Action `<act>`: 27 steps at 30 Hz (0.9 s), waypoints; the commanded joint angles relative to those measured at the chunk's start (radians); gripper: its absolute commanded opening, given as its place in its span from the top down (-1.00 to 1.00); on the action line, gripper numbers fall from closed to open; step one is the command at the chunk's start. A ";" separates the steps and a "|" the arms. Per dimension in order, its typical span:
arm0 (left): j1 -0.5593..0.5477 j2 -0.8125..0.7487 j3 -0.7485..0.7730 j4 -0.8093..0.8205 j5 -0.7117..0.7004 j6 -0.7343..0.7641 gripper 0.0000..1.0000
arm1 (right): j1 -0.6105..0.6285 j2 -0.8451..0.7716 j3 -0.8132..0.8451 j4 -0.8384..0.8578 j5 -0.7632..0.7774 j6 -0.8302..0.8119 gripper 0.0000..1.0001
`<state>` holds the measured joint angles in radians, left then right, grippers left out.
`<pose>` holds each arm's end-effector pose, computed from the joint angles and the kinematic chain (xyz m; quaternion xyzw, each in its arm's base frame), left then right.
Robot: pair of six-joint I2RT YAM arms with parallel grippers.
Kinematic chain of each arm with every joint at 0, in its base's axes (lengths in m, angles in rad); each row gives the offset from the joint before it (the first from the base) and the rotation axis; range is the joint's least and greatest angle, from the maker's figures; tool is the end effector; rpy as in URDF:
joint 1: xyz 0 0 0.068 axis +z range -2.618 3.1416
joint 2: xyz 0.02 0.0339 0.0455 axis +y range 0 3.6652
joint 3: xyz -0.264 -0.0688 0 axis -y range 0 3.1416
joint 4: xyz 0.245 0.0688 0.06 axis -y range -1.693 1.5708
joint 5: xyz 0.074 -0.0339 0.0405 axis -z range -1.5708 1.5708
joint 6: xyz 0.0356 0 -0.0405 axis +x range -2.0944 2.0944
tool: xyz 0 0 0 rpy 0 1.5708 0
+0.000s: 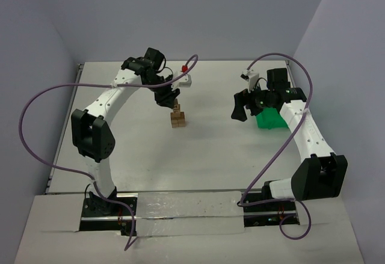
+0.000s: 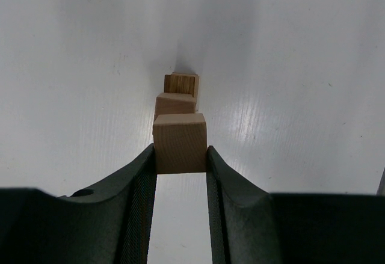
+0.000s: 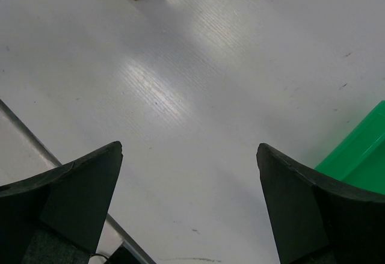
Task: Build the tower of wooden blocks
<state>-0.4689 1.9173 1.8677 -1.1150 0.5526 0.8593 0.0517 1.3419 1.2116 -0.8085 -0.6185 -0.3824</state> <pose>0.3471 -0.1968 0.3138 0.6241 0.7081 -0.2245 0.2422 0.2702 0.0347 0.3152 -0.2873 0.8638 0.2366 0.3396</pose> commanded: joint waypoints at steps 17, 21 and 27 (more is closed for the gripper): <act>-0.002 0.000 0.025 -0.011 0.016 0.108 0.30 | -0.004 0.016 0.054 -0.011 -0.037 0.000 -0.99; -0.004 0.000 0.030 -0.017 0.024 0.122 0.30 | -0.004 0.019 0.057 -0.012 -0.038 0.000 -0.99; -0.005 0.019 0.060 -0.045 0.045 0.156 0.33 | -0.003 0.023 0.062 -0.016 -0.040 -0.003 -0.99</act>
<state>-0.4686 1.9293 1.8847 -1.1336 0.5534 0.9662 0.0517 1.3603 1.2251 -0.8165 -0.6389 -0.3828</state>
